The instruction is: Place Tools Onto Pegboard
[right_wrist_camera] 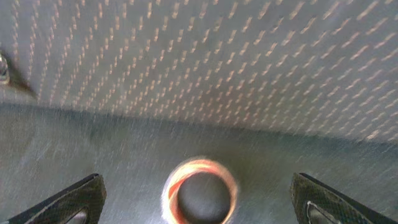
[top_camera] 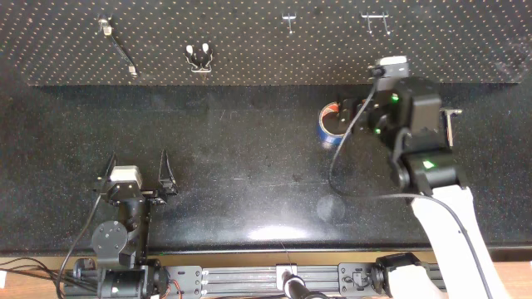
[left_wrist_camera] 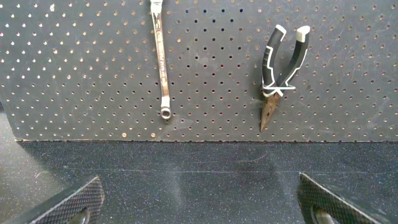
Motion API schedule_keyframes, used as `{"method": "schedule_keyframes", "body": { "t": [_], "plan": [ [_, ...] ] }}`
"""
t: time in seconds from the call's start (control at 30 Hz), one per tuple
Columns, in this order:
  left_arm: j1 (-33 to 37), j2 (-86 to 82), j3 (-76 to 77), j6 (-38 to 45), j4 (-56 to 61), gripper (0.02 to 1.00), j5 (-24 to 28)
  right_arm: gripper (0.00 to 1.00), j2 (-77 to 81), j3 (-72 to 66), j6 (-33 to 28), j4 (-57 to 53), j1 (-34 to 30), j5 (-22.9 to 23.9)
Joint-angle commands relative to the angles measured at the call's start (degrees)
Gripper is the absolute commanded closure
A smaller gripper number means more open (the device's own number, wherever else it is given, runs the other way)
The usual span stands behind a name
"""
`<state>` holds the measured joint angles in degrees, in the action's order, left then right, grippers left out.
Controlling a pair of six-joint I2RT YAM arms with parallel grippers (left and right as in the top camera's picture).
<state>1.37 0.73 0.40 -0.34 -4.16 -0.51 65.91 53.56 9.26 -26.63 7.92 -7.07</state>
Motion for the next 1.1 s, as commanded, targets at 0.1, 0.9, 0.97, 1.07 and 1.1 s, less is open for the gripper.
{"method": "schedule_keyframes", "body": {
  "t": [0.1,0.9,0.97,1.07,1.1],
  "plan": [
    [0.3,-0.5,-0.1,-0.9,-0.4,0.023,0.3,0.038,6.4,1.9,5.1,-3.6,6.6,-4.1],
    [0.3,-0.5,-0.1,-0.9,-0.4,0.023,0.3,0.036,23.5,1.9,22.4,-2.9,12.5,13.0],
    [0.3,-0.5,-0.1,-0.9,-0.4,0.023,0.3,0.036,24.7,1.9,22.4,-2.8,12.6,14.8],
    [0.3,-0.5,-0.1,-0.9,-0.4,0.023,0.3,0.036,25.4,1.9,21.3,-2.8,12.6,15.3],
    [0.3,-0.5,-0.1,-0.9,-0.4,0.023,0.3,0.036,25.7,1.9,20.3,-2.6,12.6,15.3]
  ]
}}
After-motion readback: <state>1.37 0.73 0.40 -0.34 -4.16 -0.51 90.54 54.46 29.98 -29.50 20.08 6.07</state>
